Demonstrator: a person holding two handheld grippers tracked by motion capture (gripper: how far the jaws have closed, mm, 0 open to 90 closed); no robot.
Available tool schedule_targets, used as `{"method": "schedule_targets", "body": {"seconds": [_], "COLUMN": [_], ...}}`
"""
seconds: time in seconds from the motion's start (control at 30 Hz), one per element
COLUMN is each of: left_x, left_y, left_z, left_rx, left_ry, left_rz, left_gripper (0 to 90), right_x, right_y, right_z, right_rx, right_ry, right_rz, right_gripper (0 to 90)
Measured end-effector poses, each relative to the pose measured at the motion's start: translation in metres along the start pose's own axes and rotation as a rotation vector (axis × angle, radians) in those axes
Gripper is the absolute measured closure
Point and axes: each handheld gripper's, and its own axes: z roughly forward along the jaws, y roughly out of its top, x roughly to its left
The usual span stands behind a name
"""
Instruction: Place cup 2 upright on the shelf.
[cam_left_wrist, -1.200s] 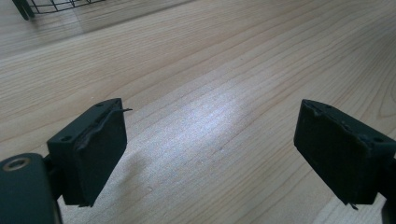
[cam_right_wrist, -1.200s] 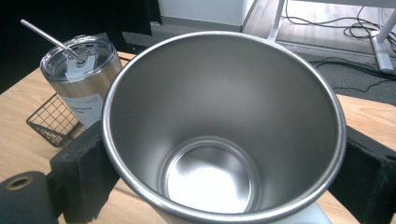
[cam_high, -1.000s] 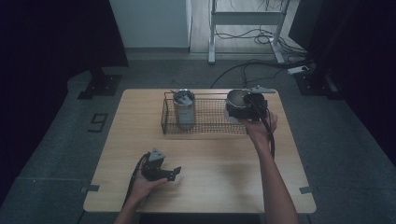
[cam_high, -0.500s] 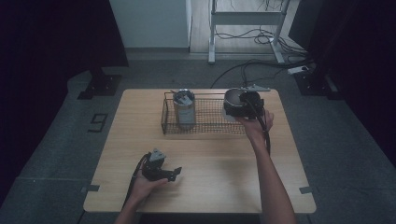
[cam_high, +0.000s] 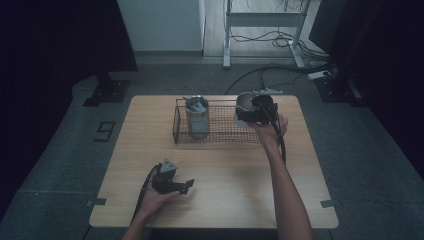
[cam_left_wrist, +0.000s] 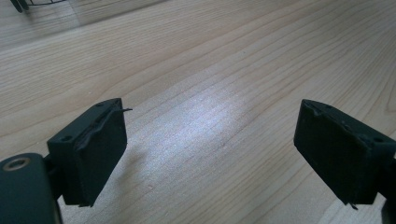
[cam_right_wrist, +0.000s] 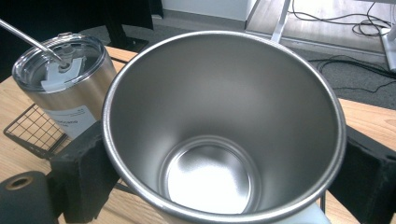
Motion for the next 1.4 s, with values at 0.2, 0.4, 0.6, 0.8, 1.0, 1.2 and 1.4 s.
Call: {"method": "schedule_targets", "body": {"seconds": [0.2,0.4,0.6,0.8,1.0,1.2,1.4], "left_x": [0.0,0.0,-0.001,-0.001,0.0,0.001,0.002], "left_y": [0.0,0.0,-0.001,-0.001,-0.002,-0.002,-0.003], "left_z": [0.0,0.0,0.002,0.003,0.003,0.003,0.005], "left_rx": [0.001,0.0,0.008,0.012,0.016,0.018,0.025], "left_ry": [0.006,0.01,0.01,0.013,0.015,0.02,0.023], "left_rz": [0.005,0.004,0.01,0.008,0.008,0.007,0.009], "left_gripper": [9.9,11.0,11.0,11.1,11.0,11.0,11.0], "right_x": [-0.001,-0.004,-0.007,-0.009,-0.008,-0.006,-0.005], "right_y": [0.002,0.001,-0.001,0.0,0.004,0.005,0.002], "right_z": [0.008,0.015,0.023,0.035,0.046,0.059,0.07], "right_rx": [0.008,0.019,0.033,0.053,0.061,0.068,0.085], "right_ry": [-0.013,-0.019,-0.026,-0.037,-0.034,-0.023,-0.024], "right_rz": [-0.002,0.002,0.006,0.002,-0.008,-0.008,-0.01], "right_gripper": [7.5,7.5,7.5,7.5,7.5,7.5,7.5]}}
